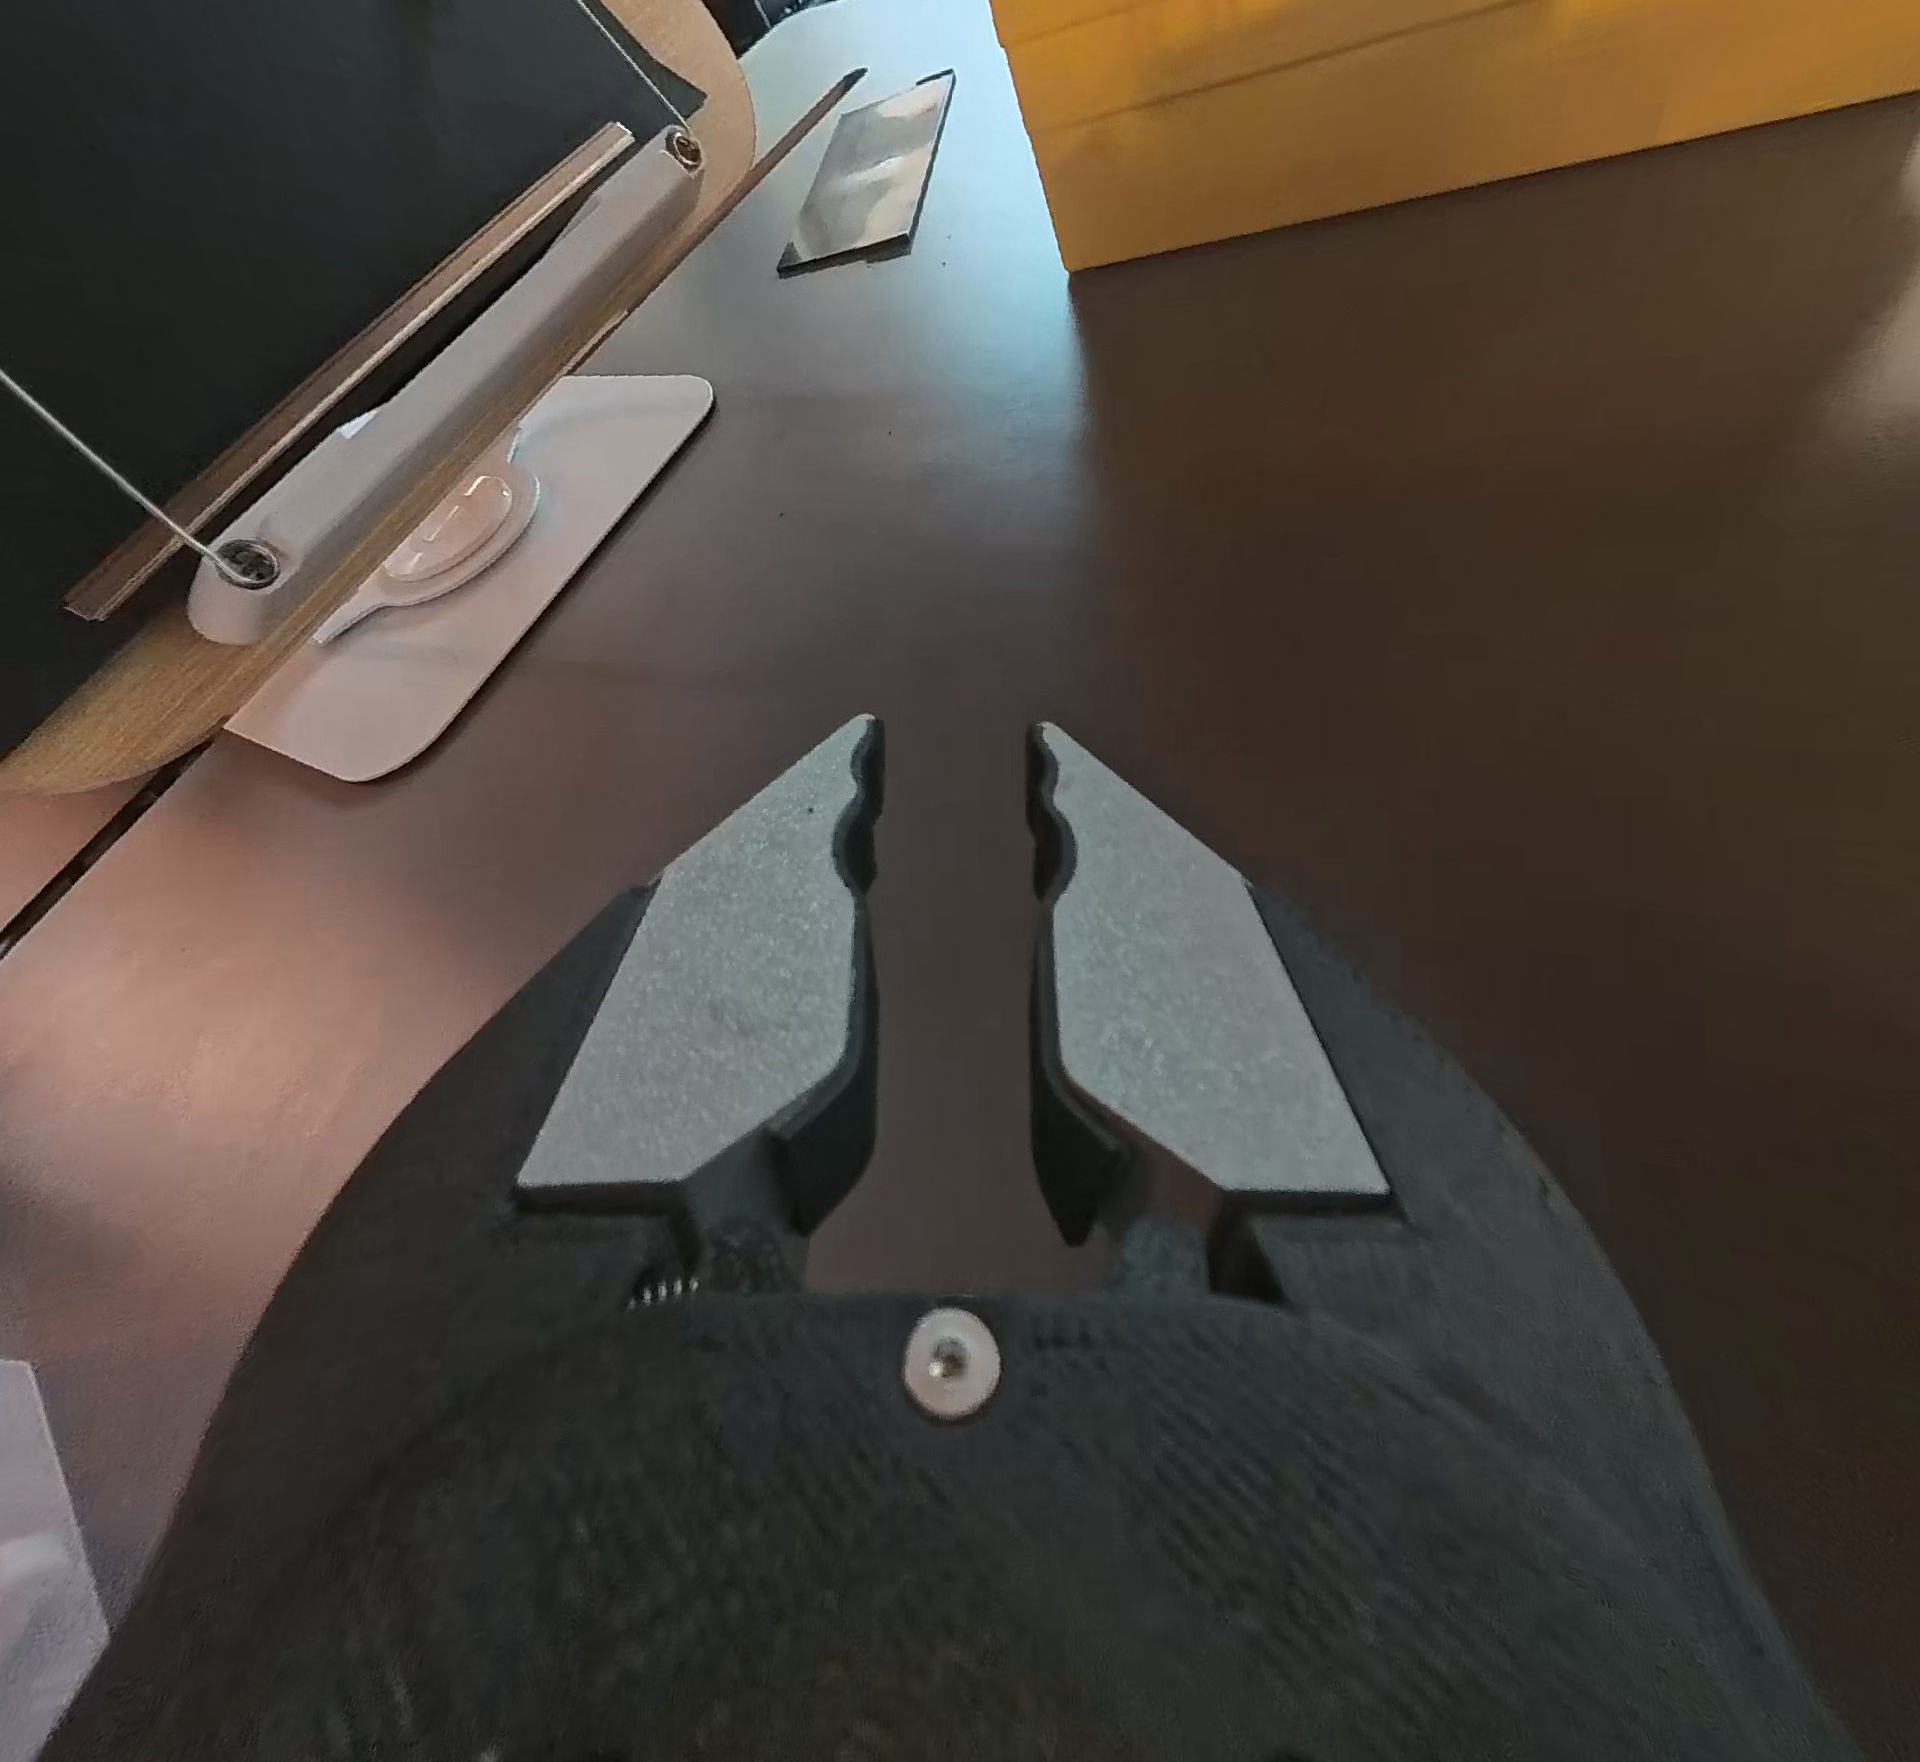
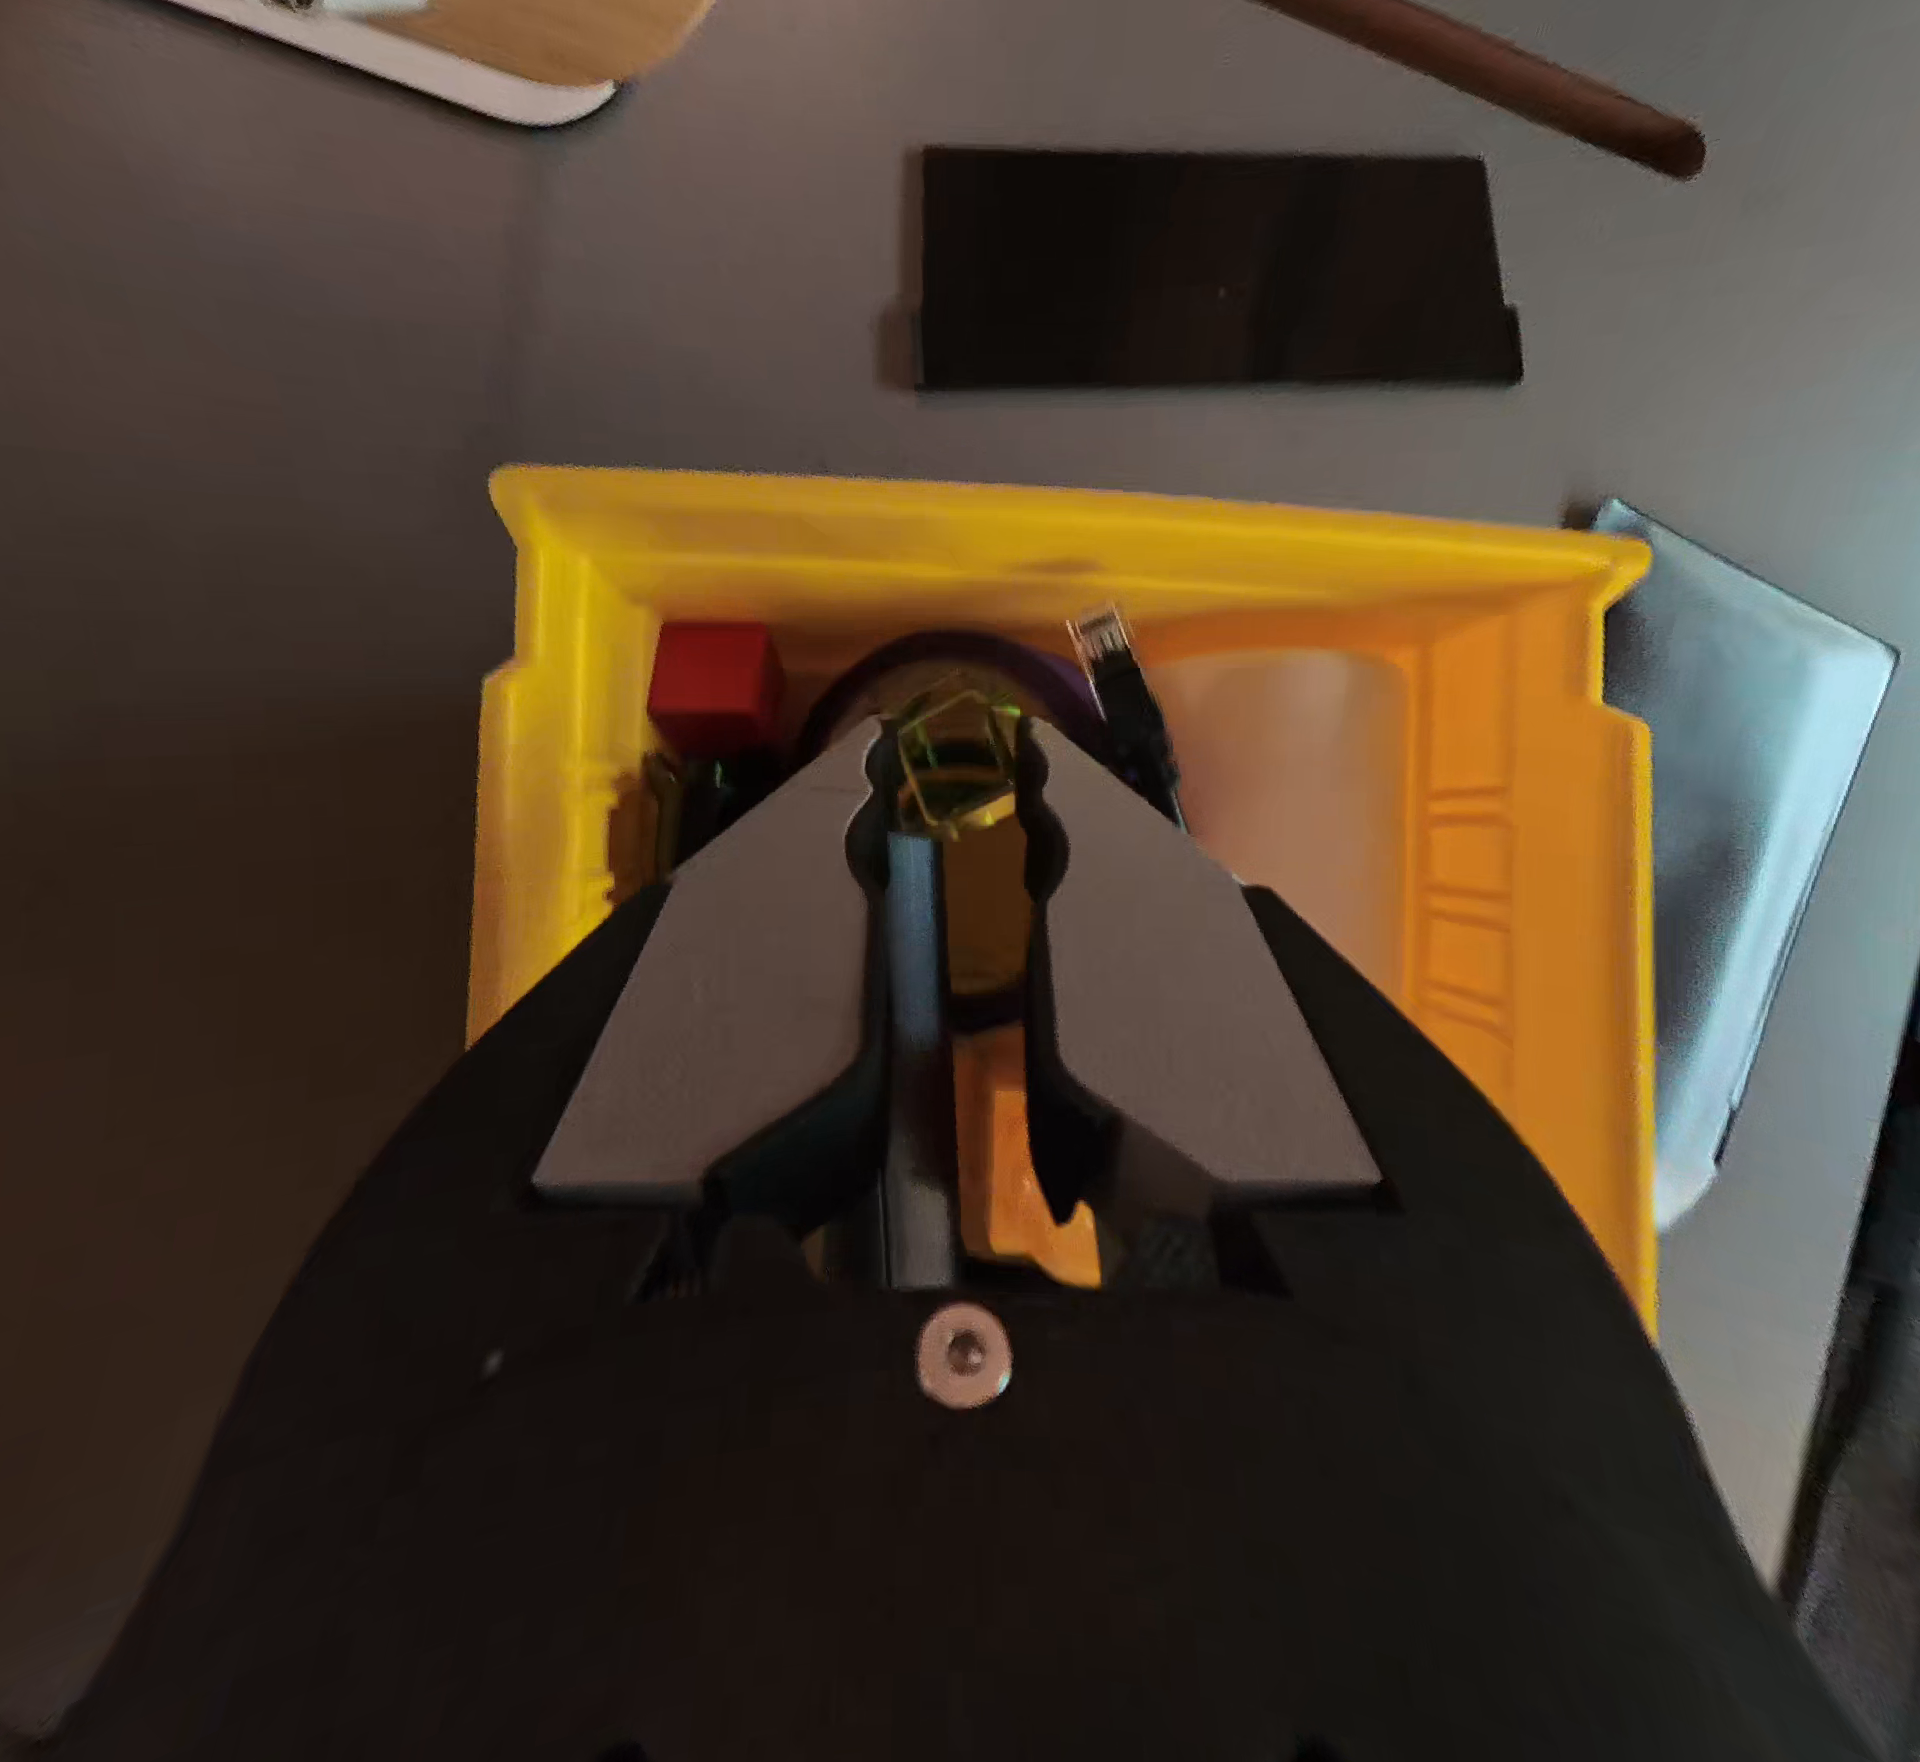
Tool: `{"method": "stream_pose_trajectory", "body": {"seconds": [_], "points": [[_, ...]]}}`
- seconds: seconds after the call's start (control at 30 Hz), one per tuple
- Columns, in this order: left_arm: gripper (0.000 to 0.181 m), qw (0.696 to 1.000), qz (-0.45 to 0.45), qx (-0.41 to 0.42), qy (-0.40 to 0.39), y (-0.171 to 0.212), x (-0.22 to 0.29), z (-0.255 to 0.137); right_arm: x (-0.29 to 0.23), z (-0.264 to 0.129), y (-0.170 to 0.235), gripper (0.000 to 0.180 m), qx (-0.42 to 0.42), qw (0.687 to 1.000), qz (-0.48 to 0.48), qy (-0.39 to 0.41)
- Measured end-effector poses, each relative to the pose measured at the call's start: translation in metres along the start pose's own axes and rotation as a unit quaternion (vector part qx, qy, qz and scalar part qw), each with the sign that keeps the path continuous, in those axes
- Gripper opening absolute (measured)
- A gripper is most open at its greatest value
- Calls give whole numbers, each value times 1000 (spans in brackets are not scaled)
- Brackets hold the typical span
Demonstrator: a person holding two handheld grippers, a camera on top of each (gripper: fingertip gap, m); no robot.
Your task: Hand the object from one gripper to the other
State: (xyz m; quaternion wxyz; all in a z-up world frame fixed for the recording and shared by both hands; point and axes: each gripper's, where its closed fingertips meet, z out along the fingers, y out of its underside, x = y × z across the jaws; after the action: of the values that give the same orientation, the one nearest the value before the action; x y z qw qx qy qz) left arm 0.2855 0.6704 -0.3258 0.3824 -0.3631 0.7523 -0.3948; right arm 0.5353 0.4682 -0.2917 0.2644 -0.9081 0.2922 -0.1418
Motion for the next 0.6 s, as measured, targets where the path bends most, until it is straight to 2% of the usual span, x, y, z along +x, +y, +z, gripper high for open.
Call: {"method": "stream_pose_trajectory", "body": {"seconds": [0.1,0.23,0.33,0.47,0.6], "points": [[23,1000,12,-4,-2,2,1,1,-18,12,-15,0,24,999,-11,-36],[23,1000,4,-4,0,2,1,0,-22,5,-27,0,22,999,-34,-12],[23,1000,-7,-2,8,1,2,0,-48,-26,-44,14,64,996,-62,-27],[26,1000,-2,-2,0,-1,2,2,-126,-58,-63,43,140,979,-94,-118],[26,1000,7,7,7,-3,6,2,-215,-47,-74,64,206,947,-92,-231]]}}
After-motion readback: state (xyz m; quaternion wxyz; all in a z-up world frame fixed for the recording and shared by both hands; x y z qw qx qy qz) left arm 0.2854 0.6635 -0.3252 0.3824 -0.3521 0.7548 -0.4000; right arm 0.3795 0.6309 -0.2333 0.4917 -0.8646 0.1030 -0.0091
